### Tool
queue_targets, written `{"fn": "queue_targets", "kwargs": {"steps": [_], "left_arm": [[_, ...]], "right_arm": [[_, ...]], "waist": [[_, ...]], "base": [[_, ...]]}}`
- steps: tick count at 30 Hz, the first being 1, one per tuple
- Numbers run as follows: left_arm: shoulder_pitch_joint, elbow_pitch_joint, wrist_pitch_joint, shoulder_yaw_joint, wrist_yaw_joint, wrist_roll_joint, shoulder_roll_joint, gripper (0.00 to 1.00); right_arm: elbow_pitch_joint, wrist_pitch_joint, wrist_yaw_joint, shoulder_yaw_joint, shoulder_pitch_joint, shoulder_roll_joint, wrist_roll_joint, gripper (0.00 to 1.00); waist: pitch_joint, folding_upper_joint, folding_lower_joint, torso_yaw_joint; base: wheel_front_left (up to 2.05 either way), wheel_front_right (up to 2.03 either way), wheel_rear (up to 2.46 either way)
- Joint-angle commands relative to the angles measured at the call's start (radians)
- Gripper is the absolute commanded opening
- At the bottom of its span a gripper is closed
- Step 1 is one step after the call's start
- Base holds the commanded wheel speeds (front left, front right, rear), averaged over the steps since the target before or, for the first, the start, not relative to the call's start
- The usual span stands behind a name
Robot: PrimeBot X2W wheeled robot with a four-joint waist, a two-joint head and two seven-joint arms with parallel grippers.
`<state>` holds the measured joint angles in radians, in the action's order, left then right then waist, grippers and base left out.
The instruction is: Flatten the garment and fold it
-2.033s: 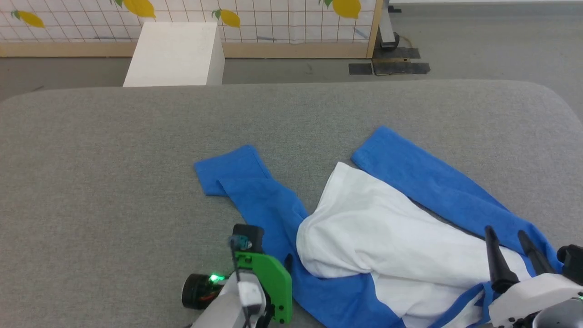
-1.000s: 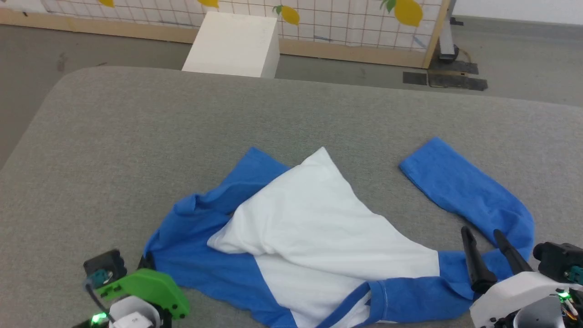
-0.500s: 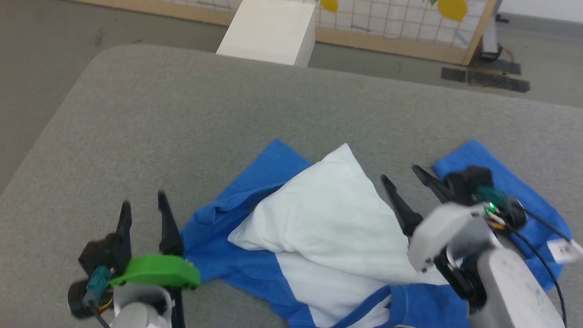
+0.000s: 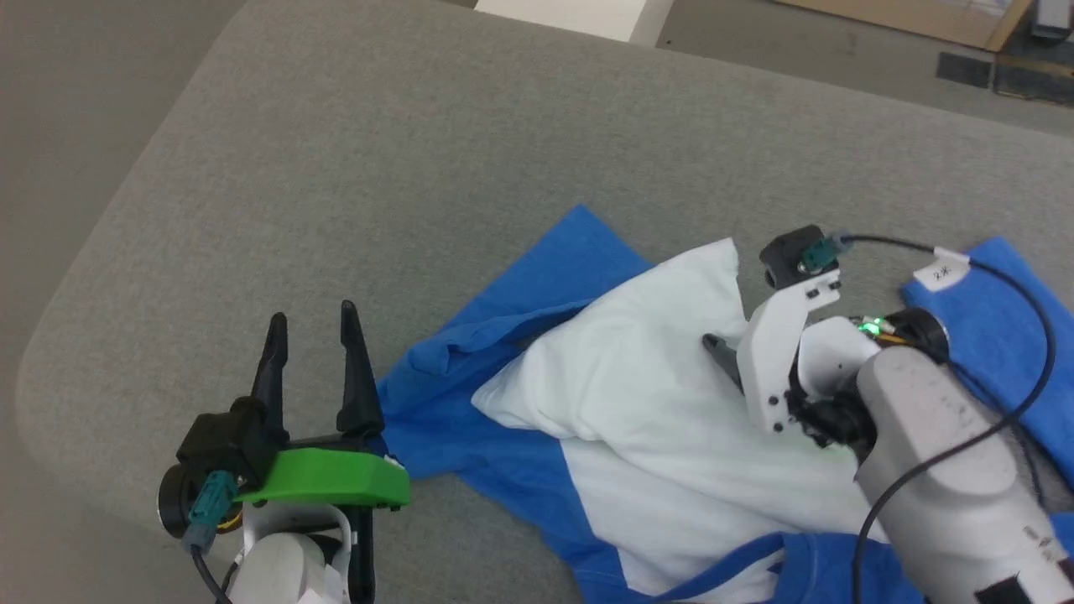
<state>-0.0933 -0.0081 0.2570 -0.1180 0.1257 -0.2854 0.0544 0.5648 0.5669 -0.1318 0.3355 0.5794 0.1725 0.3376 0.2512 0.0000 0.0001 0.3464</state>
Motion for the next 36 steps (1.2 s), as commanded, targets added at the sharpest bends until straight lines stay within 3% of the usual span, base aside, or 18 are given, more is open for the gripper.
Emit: {"fn": "queue_targets", "kwargs": {"steps": [1, 2, 3, 5, 11, 20, 21, 22, 23, 30, 36], "left_arm": [[-0.017, 0.003, 0.005, -0.005, 0.007, -0.008, -0.004, 1.00], [-0.018, 0.006, 0.005, -0.008, 0.010, -0.012, -0.004, 1.00], [-0.019, 0.007, 0.005, -0.010, 0.012, -0.015, -0.004, 1.00], [-0.021, 0.009, 0.005, -0.013, 0.017, -0.021, -0.004, 1.00], [-0.025, 0.017, 0.005, -0.013, 0.022, -0.024, -0.004, 1.00], [-0.038, 0.044, 0.005, -0.021, 0.011, -0.018, -0.004, 1.00], [-0.040, 0.047, 0.005, -0.021, 0.010, -0.017, -0.004, 1.00], [-0.041, 0.050, 0.005, -0.022, 0.009, -0.016, -0.004, 1.00], [-0.040, 0.053, 0.005, -0.020, 0.009, -0.014, -0.004, 1.00], [-0.010, 0.098, 0.005, -0.022, -0.010, 0.001, -0.004, 1.00], [0.040, 0.158, 0.005, -0.021, -0.048, 0.034, -0.004, 1.00]], "right_arm": [[0.021, 0.055, 0.001, 0.013, 0.013, 0.009, 0.018, 0.60], [0.026, 0.089, 0.001, 0.017, 0.019, 0.015, 0.030, 0.23], [0.026, 0.106, 0.001, 0.013, 0.024, 0.020, 0.039, 0.00], [0.011, 0.115, 0.001, 0.001, 0.040, 0.037, 0.046, 0.00], [-0.047, -0.026, 0.001, -0.156, 0.113, 0.075, 0.004, 0.00], [0.034, -0.206, 0.001, -0.482, 0.214, 0.062, -0.231, 0.00], [0.049, -0.220, 0.001, -0.504, 0.219, 0.052, -0.245, 0.03], [0.061, -0.230, 0.001, -0.519, 0.221, 0.044, -0.253, 0.46], [0.076, -0.239, 0.001, -0.532, 0.219, 0.033, -0.259, 1.00], [0.054, -0.355, 0.001, -0.522, 0.117, -0.018, -0.220, 1.00], [-0.133, -0.508, 0.001, -0.416, -0.123, -0.028, -0.112, 1.00]], "waist": [[0.031, 0.0000, -0.0001, 0.034], [0.032, 0.0000, -0.0001, 0.036], [0.034, 0.0000, -0.0001, 0.036], [0.037, 0.0000, -0.0001, 0.037], [0.036, 0.0000, -0.0001, 0.026], [0.033, 0.0000, -0.0001, -0.010], [0.031, 0.0000, -0.0001, -0.015], [0.029, 0.0000, -0.0001, -0.019], [0.023, 0.0000, -0.0001, -0.025], [-0.048, 0.0000, -0.0001, -0.056], [-0.142, 0.0000, -0.0001, -0.081]], "base": [[0.00, 0.00, 0.00], [0.00, 0.00, 0.00], [0.00, 0.00, 0.00], [0.00, 0.00, 0.00], [0.00, 0.00, 0.00], [0.00, 0.00, 0.00], [0.00, 0.00, 0.00], [0.00, 0.00, 0.00], [0.00, 0.00, 0.00], [0.00, 0.00, 0.00], [0.00, 0.00, 0.00]]}}
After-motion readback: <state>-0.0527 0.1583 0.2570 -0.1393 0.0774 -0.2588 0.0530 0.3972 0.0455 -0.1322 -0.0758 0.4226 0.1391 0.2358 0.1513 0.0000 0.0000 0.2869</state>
